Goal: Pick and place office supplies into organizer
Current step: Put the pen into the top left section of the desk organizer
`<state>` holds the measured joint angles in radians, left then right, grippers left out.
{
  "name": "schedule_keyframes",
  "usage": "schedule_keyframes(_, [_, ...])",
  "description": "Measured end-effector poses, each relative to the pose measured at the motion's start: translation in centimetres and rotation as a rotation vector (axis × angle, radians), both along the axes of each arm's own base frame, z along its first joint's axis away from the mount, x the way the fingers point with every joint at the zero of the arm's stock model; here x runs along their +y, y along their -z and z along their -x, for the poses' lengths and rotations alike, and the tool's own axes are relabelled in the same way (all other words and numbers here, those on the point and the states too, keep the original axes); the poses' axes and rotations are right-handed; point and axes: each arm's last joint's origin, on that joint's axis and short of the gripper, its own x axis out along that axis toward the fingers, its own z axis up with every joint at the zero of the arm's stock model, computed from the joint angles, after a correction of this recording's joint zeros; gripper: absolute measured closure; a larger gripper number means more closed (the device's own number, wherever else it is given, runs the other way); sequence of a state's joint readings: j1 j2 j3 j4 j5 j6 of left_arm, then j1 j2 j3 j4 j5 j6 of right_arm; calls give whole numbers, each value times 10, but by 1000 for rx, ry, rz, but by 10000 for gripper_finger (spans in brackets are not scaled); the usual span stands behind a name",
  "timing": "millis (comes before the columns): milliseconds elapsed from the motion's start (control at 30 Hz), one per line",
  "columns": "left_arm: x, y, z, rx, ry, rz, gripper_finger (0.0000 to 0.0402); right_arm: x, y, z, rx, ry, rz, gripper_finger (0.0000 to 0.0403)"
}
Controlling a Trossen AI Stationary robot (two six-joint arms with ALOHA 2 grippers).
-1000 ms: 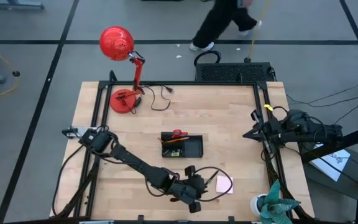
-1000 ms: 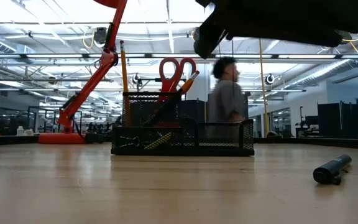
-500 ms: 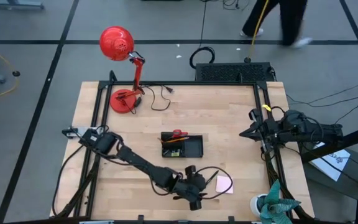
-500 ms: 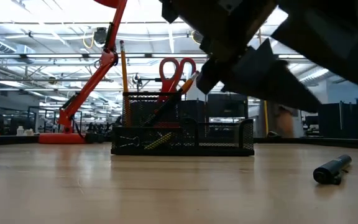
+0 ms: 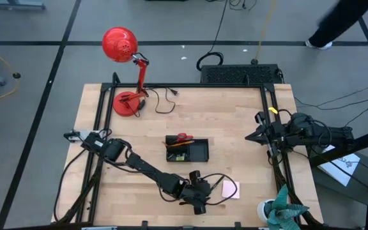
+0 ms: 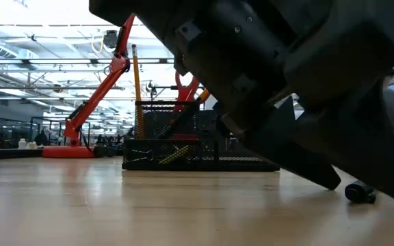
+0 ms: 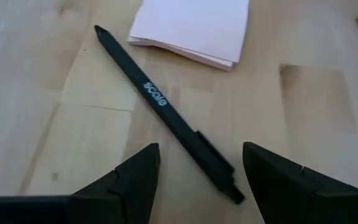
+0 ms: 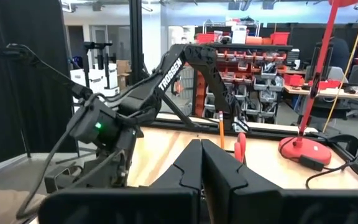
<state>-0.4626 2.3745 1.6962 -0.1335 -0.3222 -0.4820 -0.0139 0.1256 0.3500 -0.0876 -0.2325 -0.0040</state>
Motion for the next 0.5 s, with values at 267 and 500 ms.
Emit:
schedule_keyframes(267, [9,7,10,127,-95,-77,163,0,1,-2,13,0,3,403])
schedule_keyframes(500, [14,9,11,158,-91,-138,163,0,1,-3,19,0,3,403])
